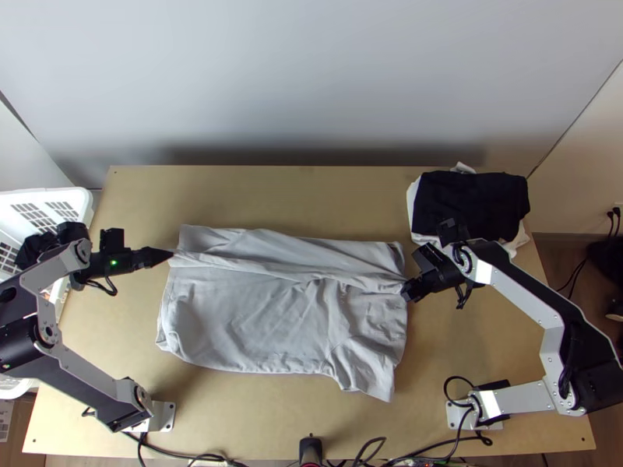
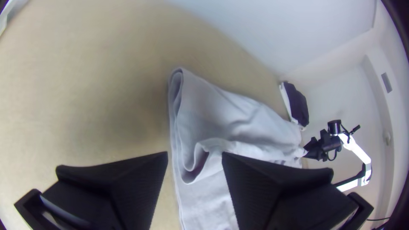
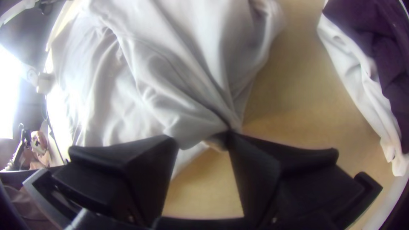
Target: Fold the t-shirt
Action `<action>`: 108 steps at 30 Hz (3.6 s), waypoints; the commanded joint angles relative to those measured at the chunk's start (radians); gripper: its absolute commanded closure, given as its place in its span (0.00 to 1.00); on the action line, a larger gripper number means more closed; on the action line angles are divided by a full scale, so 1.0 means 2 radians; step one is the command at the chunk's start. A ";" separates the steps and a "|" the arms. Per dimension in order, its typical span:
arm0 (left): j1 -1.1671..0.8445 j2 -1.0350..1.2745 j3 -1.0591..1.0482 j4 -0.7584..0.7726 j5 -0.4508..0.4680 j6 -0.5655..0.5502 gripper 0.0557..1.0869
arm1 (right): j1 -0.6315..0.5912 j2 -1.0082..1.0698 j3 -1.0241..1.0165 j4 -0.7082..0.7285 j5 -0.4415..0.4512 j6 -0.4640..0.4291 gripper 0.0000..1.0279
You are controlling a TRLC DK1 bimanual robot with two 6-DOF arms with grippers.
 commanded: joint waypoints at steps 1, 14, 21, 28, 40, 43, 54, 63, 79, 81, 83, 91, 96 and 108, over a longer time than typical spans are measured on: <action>-0.008 0.015 0.025 -0.094 -0.029 0.078 0.16 | 0.001 0.006 0.014 -0.042 -0.001 0.001 0.23; 0.004 -0.036 0.083 -0.248 -0.029 0.275 0.06 | 0.199 -0.157 0.057 -0.194 0.001 -0.137 0.10; -0.020 -0.035 0.078 -0.272 -0.027 0.340 0.06 | 0.369 -0.146 0.027 -0.209 0.020 -0.149 0.10; -0.035 -0.035 0.077 -0.270 -0.027 0.343 0.06 | 0.501 -0.119 -0.001 -0.201 0.025 -0.138 0.10; -0.027 -0.036 0.087 -0.268 -0.027 0.327 0.06 | 0.496 -0.083 -0.068 -0.108 0.050 -0.169 0.10; -0.020 -0.037 0.087 -0.269 -0.027 0.323 0.06 | 0.491 -0.077 -0.081 -0.089 0.052 -0.170 0.10; -0.006 -0.053 0.082 -0.279 -0.027 0.310 0.06 | 0.455 -0.064 -0.093 -0.055 0.056 -0.179 0.70; 0.022 -0.061 0.075 -0.301 -0.027 0.311 0.06 | 0.444 -0.073 -0.090 -0.046 0.056 -0.173 0.94; 0.044 -0.069 0.070 -0.314 -0.021 0.321 0.06 | 0.406 -0.224 -0.129 -0.167 0.062 -0.205 0.16; 0.041 -0.071 0.069 -0.314 -0.020 0.320 0.06 | 0.411 -0.217 -0.136 -0.157 0.062 -0.205 0.16; 0.038 -0.076 0.069 -0.314 -0.020 0.318 0.06 | 0.411 -0.202 -0.142 -0.136 0.062 -0.205 0.16; 0.036 -0.088 0.072 -0.315 -0.020 0.311 0.06 | 0.409 -0.129 -0.132 -0.039 0.062 -0.180 0.32; 0.041 -0.093 0.072 -0.322 -0.020 0.310 0.06 | 0.408 -0.116 -0.124 -0.029 0.058 -0.180 0.97; 0.076 -0.089 0.057 -0.404 -0.145 0.346 0.06 | 0.406 -0.122 -0.123 -0.035 0.057 -0.168 0.97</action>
